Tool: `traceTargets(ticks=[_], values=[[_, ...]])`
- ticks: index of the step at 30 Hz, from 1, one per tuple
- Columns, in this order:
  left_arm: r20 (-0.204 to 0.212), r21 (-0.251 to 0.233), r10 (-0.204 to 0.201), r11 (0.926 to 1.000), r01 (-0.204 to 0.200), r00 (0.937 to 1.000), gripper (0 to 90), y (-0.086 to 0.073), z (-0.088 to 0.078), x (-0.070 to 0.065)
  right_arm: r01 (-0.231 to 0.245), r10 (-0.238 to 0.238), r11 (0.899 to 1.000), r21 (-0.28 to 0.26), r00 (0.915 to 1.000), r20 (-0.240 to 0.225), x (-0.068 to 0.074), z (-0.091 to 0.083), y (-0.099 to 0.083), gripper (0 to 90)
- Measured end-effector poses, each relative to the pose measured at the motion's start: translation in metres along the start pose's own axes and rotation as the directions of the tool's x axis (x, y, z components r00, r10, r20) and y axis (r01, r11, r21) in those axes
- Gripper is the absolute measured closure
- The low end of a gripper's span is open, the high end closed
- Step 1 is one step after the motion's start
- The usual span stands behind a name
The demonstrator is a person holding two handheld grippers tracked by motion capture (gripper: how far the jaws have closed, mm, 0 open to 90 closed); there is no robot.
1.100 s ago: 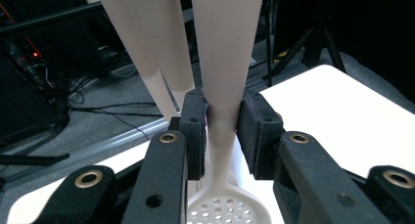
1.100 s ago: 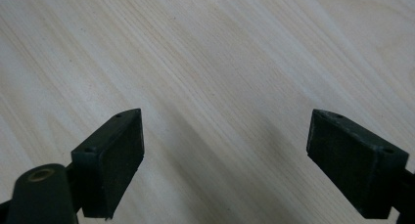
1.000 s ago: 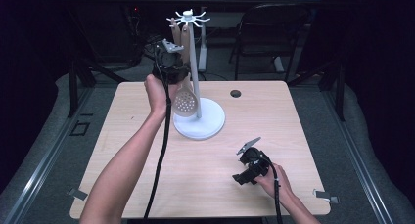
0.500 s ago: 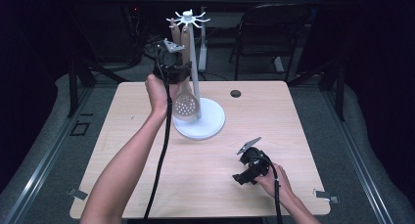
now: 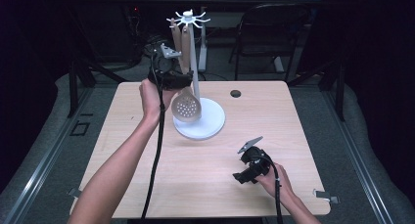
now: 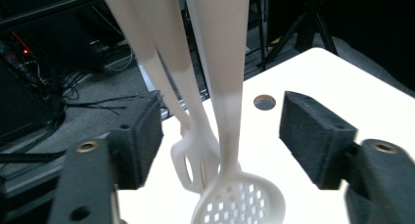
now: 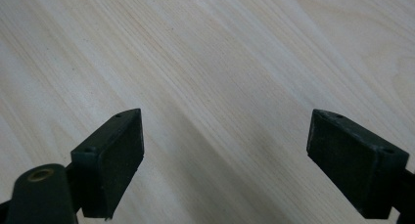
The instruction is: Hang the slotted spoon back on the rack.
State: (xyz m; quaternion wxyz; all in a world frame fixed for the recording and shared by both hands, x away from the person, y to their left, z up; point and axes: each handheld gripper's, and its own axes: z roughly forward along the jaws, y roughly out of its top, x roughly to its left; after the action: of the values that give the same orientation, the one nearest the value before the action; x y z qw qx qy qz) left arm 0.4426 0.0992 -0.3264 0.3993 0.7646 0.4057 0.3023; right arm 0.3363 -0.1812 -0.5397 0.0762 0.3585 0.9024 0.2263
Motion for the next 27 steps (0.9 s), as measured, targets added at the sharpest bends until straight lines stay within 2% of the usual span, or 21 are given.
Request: traceTargets(ticks=[8,15,21,27], values=[[0.008,0.024,0.033,0.9992,-0.033,0.9994,18.9,-0.015,-0.016,0.004,-0.007,0.007,1.000,-0.007,0.9999,-0.009,0.000,0.001,0.000,13.4],[0.013,0.052,0.029,0.9982,-0.029,0.9995,15.4,-0.036,-0.027,0.010,-0.007,0.006,1.000,-0.011,1.0000,-0.007,0.001,0.001,0.000,13.5],[0.013,0.087,0.027,0.9958,-0.029,0.9995,14.2,-0.058,-0.033,0.016,0.006,-0.006,1.000,0.004,1.0000,0.004,0.000,0.000,0.001,13.5],[0.015,0.119,0.014,0.9928,-0.016,0.9998,12.6,-0.082,-0.038,0.020,-0.002,0.002,1.000,0.007,1.0000,-0.005,0.001,0.001,0.001,13.5]])
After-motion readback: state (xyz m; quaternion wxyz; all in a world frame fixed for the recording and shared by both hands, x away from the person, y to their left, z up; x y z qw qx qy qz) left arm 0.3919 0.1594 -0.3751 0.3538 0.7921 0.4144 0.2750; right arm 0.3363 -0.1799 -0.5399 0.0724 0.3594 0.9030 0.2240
